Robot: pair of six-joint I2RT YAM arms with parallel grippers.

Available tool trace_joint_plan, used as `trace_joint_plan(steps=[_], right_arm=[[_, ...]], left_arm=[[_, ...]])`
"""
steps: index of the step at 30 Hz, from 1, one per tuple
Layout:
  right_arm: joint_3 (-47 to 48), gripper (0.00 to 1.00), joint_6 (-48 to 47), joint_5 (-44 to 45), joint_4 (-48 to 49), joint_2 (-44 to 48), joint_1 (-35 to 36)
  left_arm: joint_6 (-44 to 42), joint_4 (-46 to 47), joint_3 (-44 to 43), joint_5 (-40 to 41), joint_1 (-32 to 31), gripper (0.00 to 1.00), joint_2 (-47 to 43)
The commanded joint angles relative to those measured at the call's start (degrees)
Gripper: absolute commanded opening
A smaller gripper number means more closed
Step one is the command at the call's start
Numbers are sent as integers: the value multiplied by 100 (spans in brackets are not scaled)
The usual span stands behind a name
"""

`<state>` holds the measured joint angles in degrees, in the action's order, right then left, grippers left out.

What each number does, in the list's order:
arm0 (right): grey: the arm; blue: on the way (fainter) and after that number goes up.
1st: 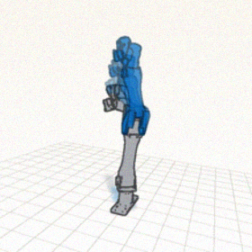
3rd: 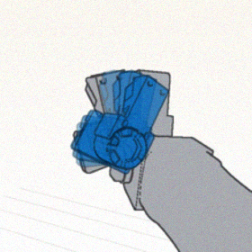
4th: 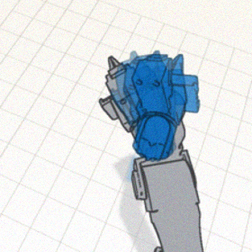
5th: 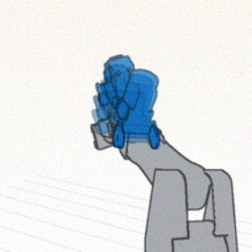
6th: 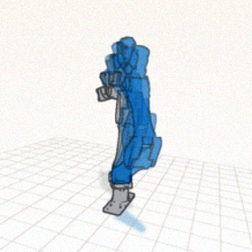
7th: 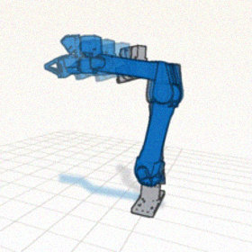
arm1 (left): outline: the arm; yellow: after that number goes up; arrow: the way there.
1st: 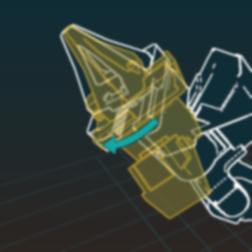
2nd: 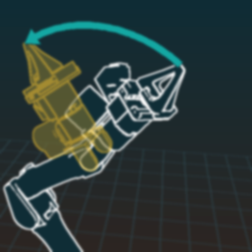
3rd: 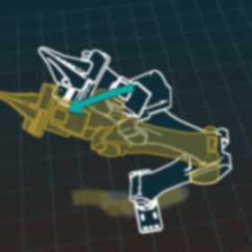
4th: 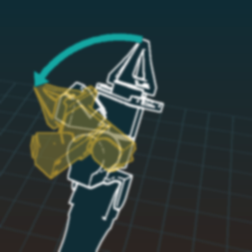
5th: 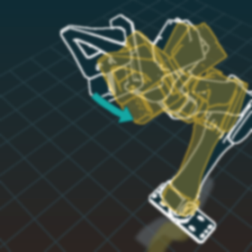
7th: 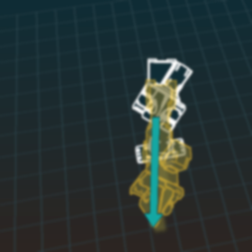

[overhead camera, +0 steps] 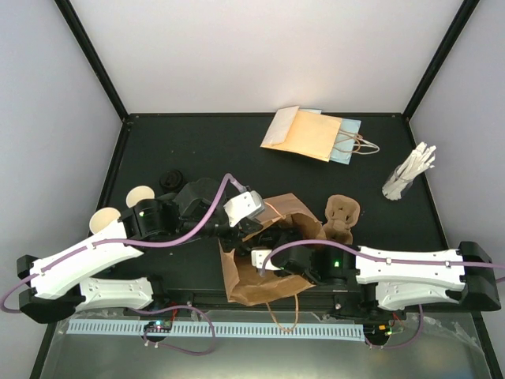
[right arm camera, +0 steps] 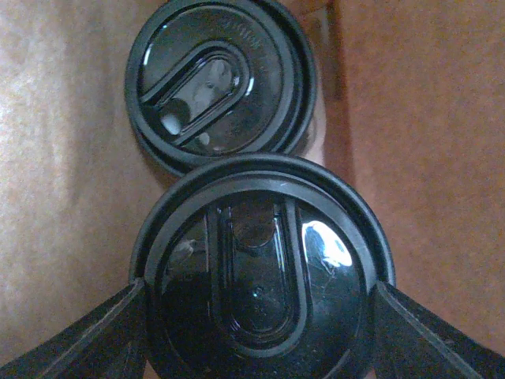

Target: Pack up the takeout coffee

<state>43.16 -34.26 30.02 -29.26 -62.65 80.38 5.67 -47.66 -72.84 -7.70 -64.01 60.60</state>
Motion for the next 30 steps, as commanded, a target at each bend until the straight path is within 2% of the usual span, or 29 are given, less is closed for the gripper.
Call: trace_joint_plan(steps=[1,7,14,20,30], right_arm=[[433,39,498,385,-237,-222,169],[750,40,993,695,-753,-386,181],[510,41,1124,784,-954,-91,174],[248,42,1361,812,-868,219,173],[464,44,2260,919,-865,285,164]], left_arm=[[87,429,-46,-45,-53,1,-19],[125,418,-20,-11,-64,2,-39],[128,415,-9,103,-68,1,-94],[145,389,11,138,-65,2,-123],[231,431,15,114,-65,2,-117]])
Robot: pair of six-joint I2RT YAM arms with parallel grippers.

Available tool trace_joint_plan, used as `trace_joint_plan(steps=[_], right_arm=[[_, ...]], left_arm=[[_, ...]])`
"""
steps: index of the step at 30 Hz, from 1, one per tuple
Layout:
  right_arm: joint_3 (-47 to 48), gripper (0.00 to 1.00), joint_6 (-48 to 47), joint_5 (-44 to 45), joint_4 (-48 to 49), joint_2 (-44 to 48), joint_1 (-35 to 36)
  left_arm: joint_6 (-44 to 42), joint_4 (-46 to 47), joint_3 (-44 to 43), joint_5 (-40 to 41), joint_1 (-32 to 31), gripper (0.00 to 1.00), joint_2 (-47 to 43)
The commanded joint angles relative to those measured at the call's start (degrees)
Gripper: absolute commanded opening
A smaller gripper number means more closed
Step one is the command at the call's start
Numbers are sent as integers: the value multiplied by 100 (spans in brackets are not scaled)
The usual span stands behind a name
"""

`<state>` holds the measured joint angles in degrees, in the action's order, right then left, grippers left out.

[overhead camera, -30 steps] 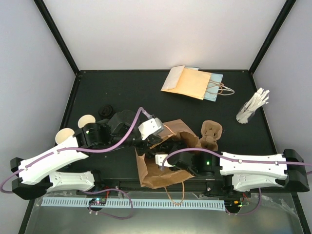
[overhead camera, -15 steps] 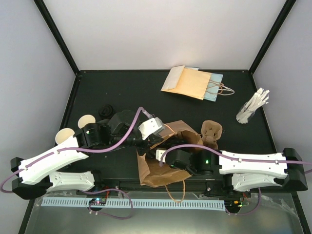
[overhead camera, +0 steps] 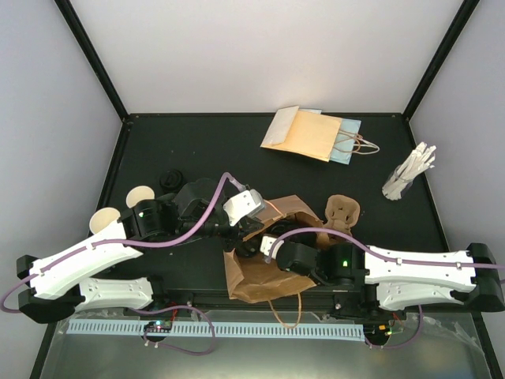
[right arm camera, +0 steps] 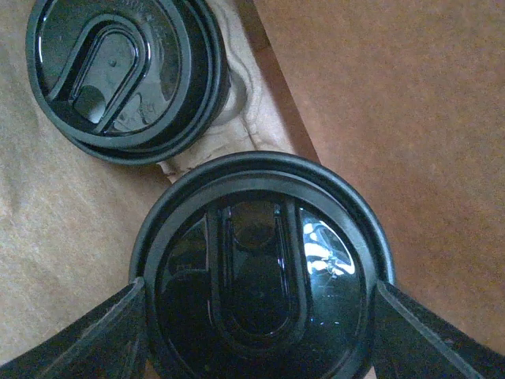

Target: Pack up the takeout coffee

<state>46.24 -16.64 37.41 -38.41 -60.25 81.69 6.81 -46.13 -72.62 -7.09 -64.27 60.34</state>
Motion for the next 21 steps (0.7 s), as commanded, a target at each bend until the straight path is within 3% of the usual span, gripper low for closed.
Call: trace_joint_plan(steps=[1,21], right_arm=[[137,44,537,172,117,28,31],[-582,42,204,97,1183,-317,-226]], left_arm=[[122,280,-7,48,-48,1,-84],[119,297,37,-107,-58,2,-226]])
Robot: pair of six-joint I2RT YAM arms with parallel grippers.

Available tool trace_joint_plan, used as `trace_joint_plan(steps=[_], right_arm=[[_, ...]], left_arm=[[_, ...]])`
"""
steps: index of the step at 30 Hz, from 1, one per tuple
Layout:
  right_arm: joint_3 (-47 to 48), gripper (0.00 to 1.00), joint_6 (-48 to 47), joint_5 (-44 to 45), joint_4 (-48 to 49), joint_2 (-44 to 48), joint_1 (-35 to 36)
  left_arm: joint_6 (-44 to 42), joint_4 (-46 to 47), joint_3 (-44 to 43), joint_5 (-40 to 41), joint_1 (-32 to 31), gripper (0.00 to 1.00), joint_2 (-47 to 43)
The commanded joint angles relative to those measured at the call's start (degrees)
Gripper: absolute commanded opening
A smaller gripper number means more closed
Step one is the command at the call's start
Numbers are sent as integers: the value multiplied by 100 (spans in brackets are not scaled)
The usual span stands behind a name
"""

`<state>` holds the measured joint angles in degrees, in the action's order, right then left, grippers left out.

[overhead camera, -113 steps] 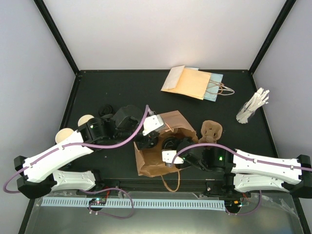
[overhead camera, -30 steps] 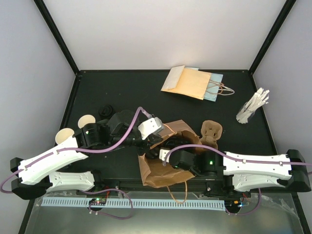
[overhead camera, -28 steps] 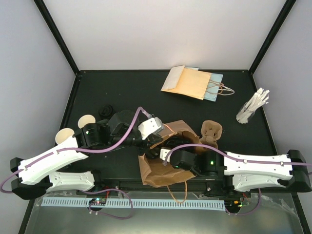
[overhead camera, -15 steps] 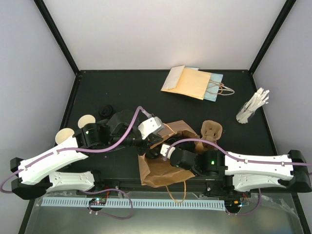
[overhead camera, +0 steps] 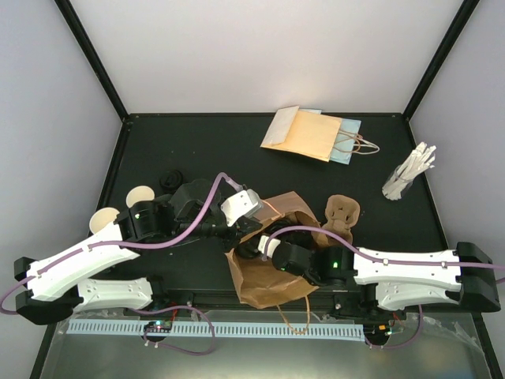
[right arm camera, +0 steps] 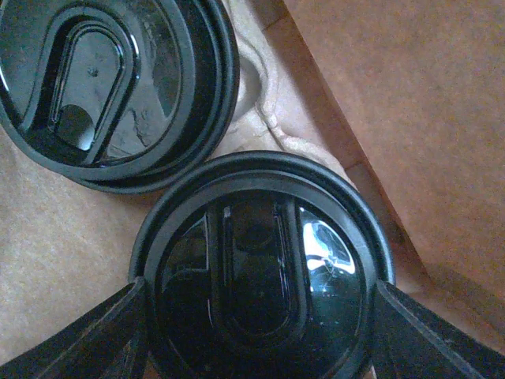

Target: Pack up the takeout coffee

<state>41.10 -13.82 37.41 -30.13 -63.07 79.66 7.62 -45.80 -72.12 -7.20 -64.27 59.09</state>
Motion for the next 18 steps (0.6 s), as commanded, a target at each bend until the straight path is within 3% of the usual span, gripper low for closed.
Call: trace_joint_plan(steps=[1,18], right_arm=[[-82,42,-79,112,368,-45,-21],[-257,42,50,21,569,56,-82]], left_arm=[[38,262,-13,-97,-57,2,-100],[42,220,56,-211,-59,2,-169]])
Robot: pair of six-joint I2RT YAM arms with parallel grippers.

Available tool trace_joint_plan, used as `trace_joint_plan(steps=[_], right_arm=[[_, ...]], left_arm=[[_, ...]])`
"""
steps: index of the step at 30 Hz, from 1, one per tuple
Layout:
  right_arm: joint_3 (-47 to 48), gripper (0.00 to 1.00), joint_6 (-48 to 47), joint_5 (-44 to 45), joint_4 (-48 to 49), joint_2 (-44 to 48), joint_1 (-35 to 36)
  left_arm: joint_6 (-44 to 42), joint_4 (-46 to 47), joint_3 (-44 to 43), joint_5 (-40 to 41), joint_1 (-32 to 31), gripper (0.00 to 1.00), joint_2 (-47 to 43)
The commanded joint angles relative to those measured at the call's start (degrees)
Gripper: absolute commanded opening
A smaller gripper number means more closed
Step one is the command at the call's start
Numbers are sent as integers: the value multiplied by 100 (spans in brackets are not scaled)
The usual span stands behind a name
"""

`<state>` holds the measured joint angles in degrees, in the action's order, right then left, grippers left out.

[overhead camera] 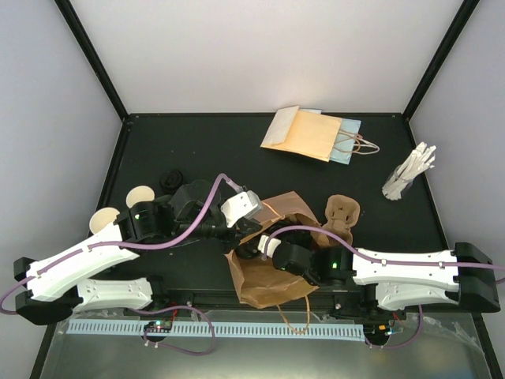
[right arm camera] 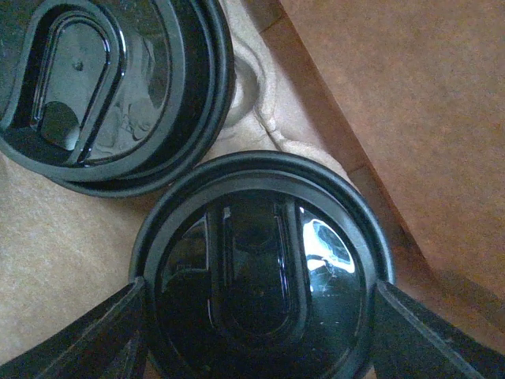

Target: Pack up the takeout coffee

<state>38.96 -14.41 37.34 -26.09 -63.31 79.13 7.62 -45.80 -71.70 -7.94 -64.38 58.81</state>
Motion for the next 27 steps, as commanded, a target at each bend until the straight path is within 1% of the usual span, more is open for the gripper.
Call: trace_joint_plan(steps=[1,12,13,14,18,21,25,27], right_arm=[[-43,42,99,23,172,64,-30],[-91,42,96,-36,277,24,-38],[-86,42,86,-42,291,7,-39],[-82,42,84,-49,308,1,-43],[-90,42,64,-22,365,-48,-38],[-120,42,41,-8,412,-67,-38],[-145,41,29,-26,440,-53,-47],[-144,41,38,-28,410,-54,-50]], left_arm=[[46,214,16,-144,-46,2,-146],[47,220,68,-241,-48,2,-192],[49,221,69,-249,-48,3,-195],[52,232,69,-258,-48,6,-203],[96,303,45,-263,-48,24,-305],[133,355,13,-254,-48,33,-430],[293,352,-108,-144,-44,59,-567],[471,310,-281,24,-33,68,-652]])
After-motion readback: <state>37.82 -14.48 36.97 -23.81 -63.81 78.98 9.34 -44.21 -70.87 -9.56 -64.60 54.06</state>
